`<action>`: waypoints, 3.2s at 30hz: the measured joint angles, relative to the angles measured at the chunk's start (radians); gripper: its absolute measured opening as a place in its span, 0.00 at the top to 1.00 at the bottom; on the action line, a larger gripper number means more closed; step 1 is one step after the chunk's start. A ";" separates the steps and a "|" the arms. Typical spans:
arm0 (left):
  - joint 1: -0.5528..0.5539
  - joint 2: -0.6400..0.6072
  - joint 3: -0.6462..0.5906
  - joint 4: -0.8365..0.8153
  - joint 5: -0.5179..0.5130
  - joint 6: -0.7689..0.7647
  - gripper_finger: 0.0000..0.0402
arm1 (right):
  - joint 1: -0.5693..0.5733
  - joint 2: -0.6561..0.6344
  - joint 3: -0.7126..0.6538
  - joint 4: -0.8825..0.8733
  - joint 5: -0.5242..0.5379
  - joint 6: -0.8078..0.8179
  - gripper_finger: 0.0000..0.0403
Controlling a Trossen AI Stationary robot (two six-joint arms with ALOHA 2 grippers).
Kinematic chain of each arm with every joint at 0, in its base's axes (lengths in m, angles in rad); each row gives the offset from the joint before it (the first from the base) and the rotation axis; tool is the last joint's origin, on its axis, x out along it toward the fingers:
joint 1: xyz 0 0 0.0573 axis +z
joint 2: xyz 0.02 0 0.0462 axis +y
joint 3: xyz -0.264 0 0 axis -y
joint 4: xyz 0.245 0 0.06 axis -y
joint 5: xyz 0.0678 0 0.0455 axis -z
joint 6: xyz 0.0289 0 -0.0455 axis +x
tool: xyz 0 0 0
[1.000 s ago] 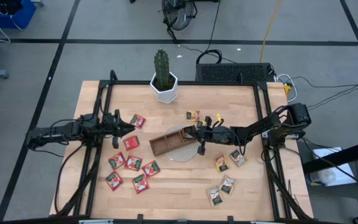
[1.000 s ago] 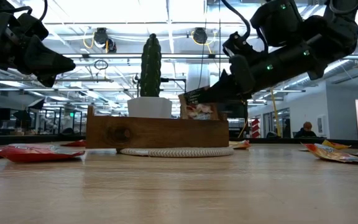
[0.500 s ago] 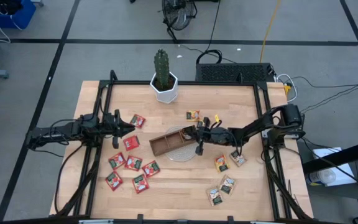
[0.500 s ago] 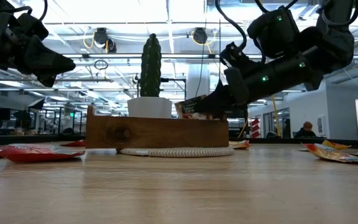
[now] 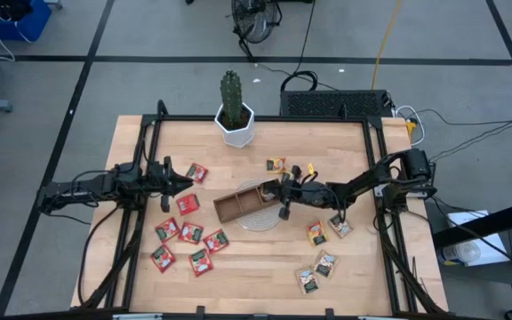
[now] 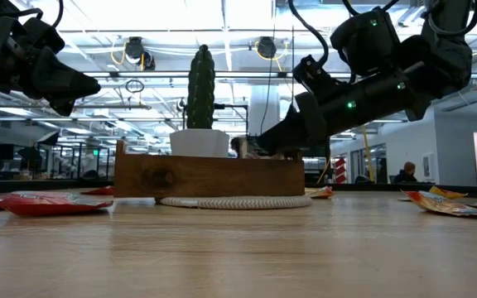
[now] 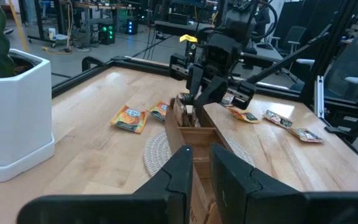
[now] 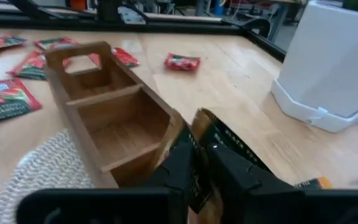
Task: Pick & Place Tea
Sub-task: Put the brown tea bag into the right section of the wooden organizer
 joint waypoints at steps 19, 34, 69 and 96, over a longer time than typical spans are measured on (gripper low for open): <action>0.000 0.000 0.000 0.000 0.000 0.000 0.86 | 0.021 -0.212 0.337 -0.688 -0.115 -0.190 0.92; 0.000 0.000 0.000 0.000 0.000 0.000 0.86 | -0.003 0.024 0.661 -1.349 -0.241 -0.211 1.00; 0.000 0.000 0.000 0.000 0.000 0.000 0.86 | -0.063 0.119 0.665 -1.371 -0.259 -0.164 1.00; 0.000 0.000 0.000 0.000 0.000 0.000 0.86 | 0.028 0.067 0.659 -1.282 0.117 -0.253 1.00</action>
